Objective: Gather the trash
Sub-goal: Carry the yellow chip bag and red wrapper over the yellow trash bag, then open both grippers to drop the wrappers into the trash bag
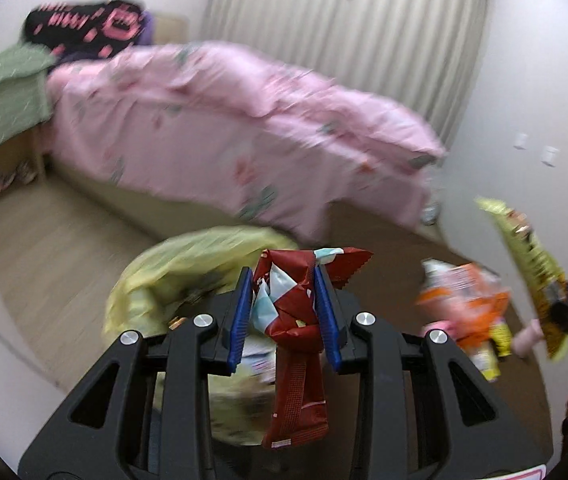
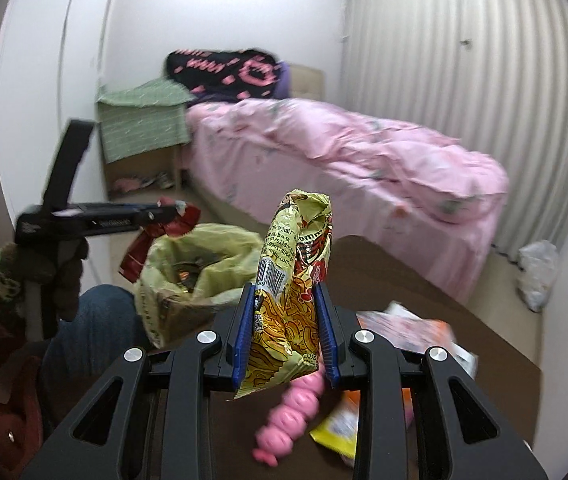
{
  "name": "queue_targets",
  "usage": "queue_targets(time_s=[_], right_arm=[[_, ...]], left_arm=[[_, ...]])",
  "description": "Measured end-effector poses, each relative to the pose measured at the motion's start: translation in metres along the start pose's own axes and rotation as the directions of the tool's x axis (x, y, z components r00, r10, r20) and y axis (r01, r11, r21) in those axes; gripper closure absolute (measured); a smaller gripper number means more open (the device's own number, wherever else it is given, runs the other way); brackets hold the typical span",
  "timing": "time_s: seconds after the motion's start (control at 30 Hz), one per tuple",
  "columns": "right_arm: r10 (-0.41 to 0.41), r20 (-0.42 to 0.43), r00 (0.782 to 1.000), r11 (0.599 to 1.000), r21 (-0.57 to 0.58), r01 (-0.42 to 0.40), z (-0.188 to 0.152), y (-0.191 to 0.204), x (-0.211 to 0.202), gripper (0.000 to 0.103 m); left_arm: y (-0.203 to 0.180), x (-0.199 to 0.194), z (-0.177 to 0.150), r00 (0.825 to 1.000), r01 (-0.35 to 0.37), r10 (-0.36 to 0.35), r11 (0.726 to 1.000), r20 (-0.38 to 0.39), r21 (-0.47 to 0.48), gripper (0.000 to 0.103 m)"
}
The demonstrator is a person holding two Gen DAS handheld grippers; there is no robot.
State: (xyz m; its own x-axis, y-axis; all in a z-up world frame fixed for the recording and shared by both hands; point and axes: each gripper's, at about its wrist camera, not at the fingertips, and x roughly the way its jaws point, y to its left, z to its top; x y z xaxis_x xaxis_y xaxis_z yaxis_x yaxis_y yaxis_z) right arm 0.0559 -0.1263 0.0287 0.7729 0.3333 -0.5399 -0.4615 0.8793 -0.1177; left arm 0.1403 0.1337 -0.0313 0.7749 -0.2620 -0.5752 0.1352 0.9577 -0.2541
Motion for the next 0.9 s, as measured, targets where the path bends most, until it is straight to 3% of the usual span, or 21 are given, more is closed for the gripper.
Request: queue_targets(time_s=[0.13, 0.27, 0.37, 0.47, 0.53, 0.63, 0.7, 0.9], right_arm=[[0.076, -0.06, 0.995, 0.996, -0.036, -0.078, 0.015, 0.007, 0.053, 0.075], [0.132, -0.115, 0.985, 0.99, -0.041, -0.137, 0.029, 0.006, 0.1, 0.075], [0.177, -0.158, 0.971, 0.983, -0.027, -0.183, 0.037, 0.004, 0.131, 0.075], [0.217, -0.211, 0.953, 0.975, -0.009, -0.224, 0.039, 0.006, 0.159, 0.075], [0.236, -0.245, 0.94, 0.969, -0.011, -0.246, 0.039, 0.012, 0.175, 0.075], [0.285, -0.29, 0.913, 0.955, 0.011, -0.295, 0.039, 0.023, 0.202, 0.075], [0.299, -0.309, 0.903, 0.951, 0.02, -0.308, 0.039, 0.032, 0.221, 0.075], [0.278, -0.328, 0.903, 0.96, 0.06, -0.274, 0.037, 0.043, 0.261, 0.075]], left_arm=[[0.026, 0.046, -0.005, 0.994, -0.02, 0.014, 0.998, -0.106, -0.059, 0.074], [0.038, 0.087, 0.004, 0.988, -0.011, -0.001, 0.997, -0.154, -0.078, 0.074], [0.049, 0.121, 0.01, 0.977, -0.076, 0.058, 0.994, -0.204, -0.081, 0.074], [0.07, 0.136, 0.01, 0.974, -0.151, 0.122, 0.977, -0.189, -0.147, 0.074], [0.085, 0.134, 0.009, 0.981, -0.148, 0.113, 0.962, -0.159, -0.231, 0.074], [0.092, 0.123, 0.007, 0.977, -0.201, 0.178, 0.951, -0.115, -0.236, 0.074], [0.095, 0.119, 0.003, 0.979, -0.19, 0.164, 0.949, -0.122, -0.25, 0.074], [0.099, 0.1, 0.004, 0.992, -0.12, 0.102, 0.949, -0.079, -0.291, 0.074]])
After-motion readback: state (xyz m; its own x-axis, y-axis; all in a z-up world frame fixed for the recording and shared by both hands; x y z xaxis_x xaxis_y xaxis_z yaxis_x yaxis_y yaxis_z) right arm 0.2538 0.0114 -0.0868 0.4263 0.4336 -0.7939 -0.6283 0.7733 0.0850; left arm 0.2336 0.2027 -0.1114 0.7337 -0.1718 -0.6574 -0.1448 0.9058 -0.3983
